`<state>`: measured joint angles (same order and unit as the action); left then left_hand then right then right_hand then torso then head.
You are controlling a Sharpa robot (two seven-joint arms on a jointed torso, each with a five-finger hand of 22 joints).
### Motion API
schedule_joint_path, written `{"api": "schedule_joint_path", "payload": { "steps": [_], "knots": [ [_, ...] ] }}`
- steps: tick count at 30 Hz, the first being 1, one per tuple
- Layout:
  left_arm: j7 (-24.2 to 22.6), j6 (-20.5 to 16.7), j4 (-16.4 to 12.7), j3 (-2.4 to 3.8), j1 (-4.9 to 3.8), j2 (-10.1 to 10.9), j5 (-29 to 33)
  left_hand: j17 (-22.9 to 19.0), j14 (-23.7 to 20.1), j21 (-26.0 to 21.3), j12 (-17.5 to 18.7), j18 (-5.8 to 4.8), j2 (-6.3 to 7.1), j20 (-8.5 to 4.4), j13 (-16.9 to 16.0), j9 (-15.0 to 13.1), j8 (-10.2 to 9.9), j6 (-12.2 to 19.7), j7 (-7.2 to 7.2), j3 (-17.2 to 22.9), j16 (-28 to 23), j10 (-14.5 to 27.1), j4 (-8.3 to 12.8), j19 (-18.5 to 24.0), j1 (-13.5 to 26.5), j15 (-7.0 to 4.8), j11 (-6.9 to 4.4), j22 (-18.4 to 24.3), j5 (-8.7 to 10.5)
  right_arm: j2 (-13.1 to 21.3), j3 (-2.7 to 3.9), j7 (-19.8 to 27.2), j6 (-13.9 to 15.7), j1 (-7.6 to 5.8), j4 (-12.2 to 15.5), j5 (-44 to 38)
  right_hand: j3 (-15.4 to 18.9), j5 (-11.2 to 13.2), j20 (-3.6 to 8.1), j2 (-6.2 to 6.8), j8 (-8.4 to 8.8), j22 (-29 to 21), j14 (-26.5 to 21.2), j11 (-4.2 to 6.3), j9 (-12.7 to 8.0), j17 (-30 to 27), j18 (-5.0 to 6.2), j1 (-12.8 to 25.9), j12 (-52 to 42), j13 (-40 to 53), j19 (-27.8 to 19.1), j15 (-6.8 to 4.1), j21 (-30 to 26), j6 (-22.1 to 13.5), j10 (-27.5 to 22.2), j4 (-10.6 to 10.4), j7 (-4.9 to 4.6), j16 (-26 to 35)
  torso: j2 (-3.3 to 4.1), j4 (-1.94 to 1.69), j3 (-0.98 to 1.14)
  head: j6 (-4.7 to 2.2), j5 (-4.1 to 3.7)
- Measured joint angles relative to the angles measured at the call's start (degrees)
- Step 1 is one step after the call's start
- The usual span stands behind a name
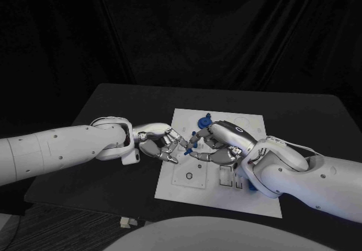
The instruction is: Assemble the parts on the task board
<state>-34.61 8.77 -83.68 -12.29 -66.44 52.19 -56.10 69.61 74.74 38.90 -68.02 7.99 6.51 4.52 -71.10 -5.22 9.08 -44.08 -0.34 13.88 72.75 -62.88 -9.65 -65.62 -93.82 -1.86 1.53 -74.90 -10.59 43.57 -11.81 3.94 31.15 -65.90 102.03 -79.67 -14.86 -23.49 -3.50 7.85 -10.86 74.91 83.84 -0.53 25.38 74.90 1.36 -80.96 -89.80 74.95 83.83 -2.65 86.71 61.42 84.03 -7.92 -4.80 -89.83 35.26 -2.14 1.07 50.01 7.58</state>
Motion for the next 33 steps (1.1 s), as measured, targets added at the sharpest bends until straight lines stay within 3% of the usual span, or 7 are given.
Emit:
{"api": "schedule_joint_path", "payload": {
  "steps": [8, 21, 33],
  "knots": [
    [1.8, -0.5, 1.0, 0.0, 0.02, -0.1, 0.0, -0.6, -0.4, -1.1, 3.7, -0.01, 0.17, 0.08, 0.6, 0.0, 0.0, 0.5, -2.13, 0.5, -0.5, 2.8, -0.1, 0.8, 0.2, 0.02, 0.25, 0.0, 0.0, 0.2, 0.0, -0.2, -0.2, 0.0, -0.1, 0.0, 0.0, 0.0, 0.0, 0.0, 0.02, 0.0, 0.0, 0.0, 0.0, 0.0, 0.0, 0.0, 0.0, 0.0, 0.0, 0.0, 0.0, 0.0, 0.0, 0.0, 0.04, 0.0, 0.0, 0.0, 0.0, 0.0, -0.1],
    [3.4, -3.2, 1.5, 0.0, 0.05, 1.3, 0.0, -0.6, -0.4, -1.1, 3.8, 0.0, 0.17, 0.08, 0.6, -0.1, 0.2, 0.5, -3.51, 0.6, -0.5, 2.9, 0.0, 0.8, 0.1, 0.01, 0.34, 0.0, -0.44, 1.1, 0.0, -2.2, -2.2, 0.0, -0.5, -4.9, 0.0, 0.1, -0.21, -0.19, 0.04, 0.0, 0.0, 0.0, 0.0, 0.0, 0.0, -0.2, 0.0, 0.0, 0.2, 0.0, -0.2, 0.1, 0.0, 0.0, 0.14, 0.0, -0.02, -0.03, -0.01, 0.0, 0.18],
    [3.3, -7.0, 0.2, 0.0, 0.05, 2.9, 0.0, -0.3, -0.4, -1.1, 3.8, -0.01, 0.17, 0.08, 0.6, -0.4, 0.8, -0.2, -4.4, 0.9, -0.5, 2.5, 0.0, 0.8, 0.1, 0.02, 0.33, 0.0, -1.24, -0.5, 0.0, -5.4, -6.9, 0.06, -2.9, -14.9, 0.0, 0.1, -0.2, -0.25, 0.04, 0.0, 0.2, 0.0, -0.1, 0.0, 0.0, -0.3, 0.0, 0.0, 0.2, 0.16, -0.2, 0.1, 0.0, 0.0, 0.14, 0.0, -0.01, -0.05, -0.03, 0.0, 0.27]
  ]
}}
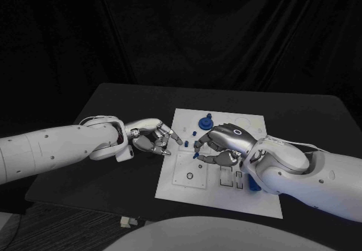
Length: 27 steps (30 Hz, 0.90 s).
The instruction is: Assemble the parts on the task board
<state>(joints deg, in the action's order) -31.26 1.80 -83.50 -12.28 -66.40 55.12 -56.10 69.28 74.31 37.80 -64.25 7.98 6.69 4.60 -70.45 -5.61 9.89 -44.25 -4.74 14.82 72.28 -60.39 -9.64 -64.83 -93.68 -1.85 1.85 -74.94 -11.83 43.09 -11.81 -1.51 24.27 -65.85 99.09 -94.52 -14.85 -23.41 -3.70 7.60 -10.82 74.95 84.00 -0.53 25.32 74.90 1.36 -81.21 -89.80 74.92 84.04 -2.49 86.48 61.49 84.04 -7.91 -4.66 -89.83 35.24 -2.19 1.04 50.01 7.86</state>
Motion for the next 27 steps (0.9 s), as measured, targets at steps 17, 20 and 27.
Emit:
{"api": "schedule_joint_path", "payload": {
  "steps": [17, 20, 27],
  "knots": [
    [-0.8, -2.7, -1.1, 0.01, 0.0, 0.6, 0.0, 0.2, 0.0, 0.6, 0.0, 0.01, 0.0, 0.0, 0.6, -0.1, 0.3, -0.2, -0.18, 0.1, 0.0, 0.0, -0.1, 0.0, 0.0, 0.0, 0.0, 0.0, -0.76, -1.5, -0.01, -2.5, -4.0, 1.72, -2.4, -8.6, 0.0, 0.0, 0.0, 0.01, 0.01, 0.0, 0.0, 0.0, -0.1, 0.0, 0.0, 0.0, 0.0, 0.0, 0.0, 0.0, 0.0, -0.1, 0.0, 0.0, -0.09, 0.0, 0.02, 0.04, 0.01, 0.0, 0.03],
    [-1.0, -3.0, -1.2, 0.01, 0.0, 0.7, 0.0, 0.2, 0.0, 0.6, 0.0, 0.0, 0.0, 0.0, 0.6, -0.1, 0.3, -0.2, -0.18, 0.2, 0.0, 0.0, -0.2, 0.0, 0.0, 0.0, 0.0, 0.0, -0.76, -1.6, -0.01, -2.7, -4.3, 1.81, -2.5, -10.0, 0.0, 0.0, 0.0, 0.01, 0.02, 0.0, 0.0, 0.0, -0.2, 0.0, 0.0, 0.0, 0.0, 0.0, 0.0, 0.0, 0.0, -0.1, 0.0, 0.0, -0.09, 0.0, 0.02, 0.05, 0.01, 0.0, 0.05],
    [-1.2, -3.2, -1.2, 0.01, 0.0, 0.7, 0.0, 0.2, 0.0, 0.6, 0.0, 0.0, 0.0, 0.0, 0.6, -0.1, 0.3, 0.0, 0.04, 0.3, 0.0, 0.0, 0.0, 0.0, 0.0, 0.0, 0.0, 0.0, -0.76, -1.7, -0.01, -3.1, -4.8, 1.94, -2.6, -12.5, 0.0, 0.0, 0.0, 0.02, 0.14, 0.0, 0.0, -0.21, -0.2, 0.0, 0.0, 0.0, 0.0, 0.0, 0.0, 0.0, 0.0, -0.1, -0.2, 0.0, -0.1, 0.0, 0.01, 0.05, 0.01, 0.0, 0.1]
  ]
}}
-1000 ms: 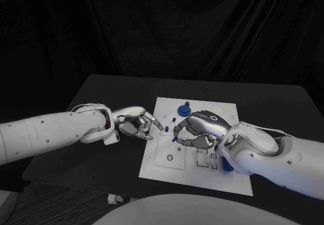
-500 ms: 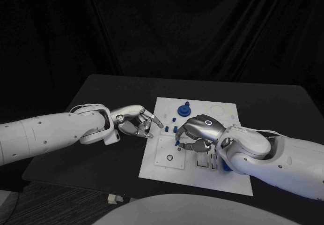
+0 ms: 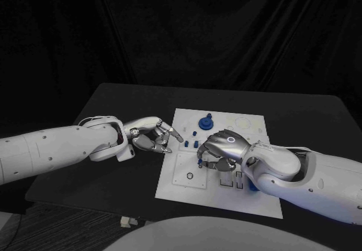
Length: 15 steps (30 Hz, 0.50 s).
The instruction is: Assemble the parts on the task board
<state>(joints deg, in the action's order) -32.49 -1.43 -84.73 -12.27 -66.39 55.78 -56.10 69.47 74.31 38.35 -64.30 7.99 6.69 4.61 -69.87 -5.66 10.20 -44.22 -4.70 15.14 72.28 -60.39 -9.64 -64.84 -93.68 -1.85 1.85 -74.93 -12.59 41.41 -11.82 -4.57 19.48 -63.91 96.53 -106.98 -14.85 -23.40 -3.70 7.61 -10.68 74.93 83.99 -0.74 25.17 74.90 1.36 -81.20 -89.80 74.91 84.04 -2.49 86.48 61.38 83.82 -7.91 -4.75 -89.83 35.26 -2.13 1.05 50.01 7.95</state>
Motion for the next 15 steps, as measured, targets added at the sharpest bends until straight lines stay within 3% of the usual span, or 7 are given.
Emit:
{"api": "schedule_joint_path", "payload": {
  "steps": [15],
  "knots": [
    [-0.3, 0.0, 0.2, 0.0, 0.0, -0.3, 0.0, 0.0, 0.0, 0.0, -0.1, 0.0, 0.0, 0.0, 0.0, 0.0, 0.0, 0.2, 0.2, 0.0, 0.0, 0.0, 0.0, 0.0, 0.0, 0.0, 0.0, 0.0, -0.23, 0.3, 0.0, -0.2, -0.5, 0.05, 0.3, -2.0, 0.0, 0.0, 0.0, -0.25, 0.21, 0.0, 0.0, -0.2, 0.0, 0.0, 0.0, -0.2, 0.0, 0.0, 0.0, 0.0, 0.0, -0.1, 0.2, 0.0, -0.09, 0.0, 0.01, 0.02, 0.01, 0.0, -0.08]
  ]
}}
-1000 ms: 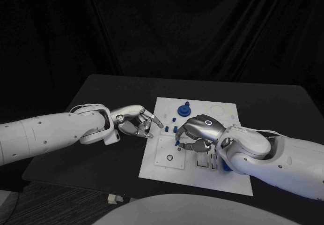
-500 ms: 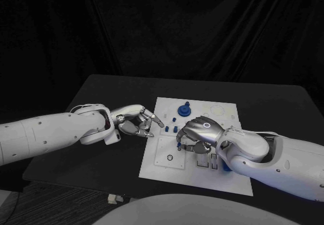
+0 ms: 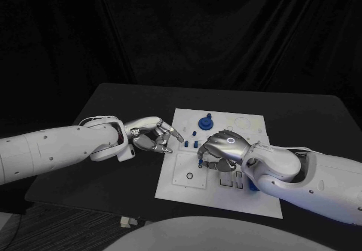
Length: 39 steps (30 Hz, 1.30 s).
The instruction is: Assemble the parts on the task board
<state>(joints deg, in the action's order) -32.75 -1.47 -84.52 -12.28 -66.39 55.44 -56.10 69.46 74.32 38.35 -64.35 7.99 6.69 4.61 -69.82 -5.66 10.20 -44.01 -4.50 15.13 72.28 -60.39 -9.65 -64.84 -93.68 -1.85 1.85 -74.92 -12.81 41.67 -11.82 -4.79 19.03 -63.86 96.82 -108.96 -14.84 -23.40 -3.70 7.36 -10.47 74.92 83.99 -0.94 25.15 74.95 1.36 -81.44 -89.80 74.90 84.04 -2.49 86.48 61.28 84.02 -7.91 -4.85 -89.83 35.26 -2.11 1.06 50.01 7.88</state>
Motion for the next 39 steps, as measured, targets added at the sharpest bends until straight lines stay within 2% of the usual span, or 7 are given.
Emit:
{"api": "schedule_joint_path", "payload": {
  "steps": [39],
  "knots": [
    [0.0, 0.3, 0.2, 0.0, 0.0, -0.3, 0.0, -0.1, 0.0, 0.0, 0.3, 0.0, 0.0, 0.0, 0.0, 0.0, 0.0, 0.0, 0.0, 0.3, 0.0, 0.0, 0.0, 0.0, 0.0, 0.0, 0.0, 0.0, -0.48, 0.1, 0.0, -0.2, -0.5, 0.57, 0.2, -0.4, -0.2, 0.0, 0.0, 0.03, 0.29, 0.0, 0.0, 0.0, -0.1, 0.0, 0.0, 0.0, 0.0, 0.0, 0.0, 0.0, 0.0, -0.1, 0.0, 0.2, -0.1, 0.0, 0.0, -0.02, 0.0, 0.0, -0.1]
  ]
}}
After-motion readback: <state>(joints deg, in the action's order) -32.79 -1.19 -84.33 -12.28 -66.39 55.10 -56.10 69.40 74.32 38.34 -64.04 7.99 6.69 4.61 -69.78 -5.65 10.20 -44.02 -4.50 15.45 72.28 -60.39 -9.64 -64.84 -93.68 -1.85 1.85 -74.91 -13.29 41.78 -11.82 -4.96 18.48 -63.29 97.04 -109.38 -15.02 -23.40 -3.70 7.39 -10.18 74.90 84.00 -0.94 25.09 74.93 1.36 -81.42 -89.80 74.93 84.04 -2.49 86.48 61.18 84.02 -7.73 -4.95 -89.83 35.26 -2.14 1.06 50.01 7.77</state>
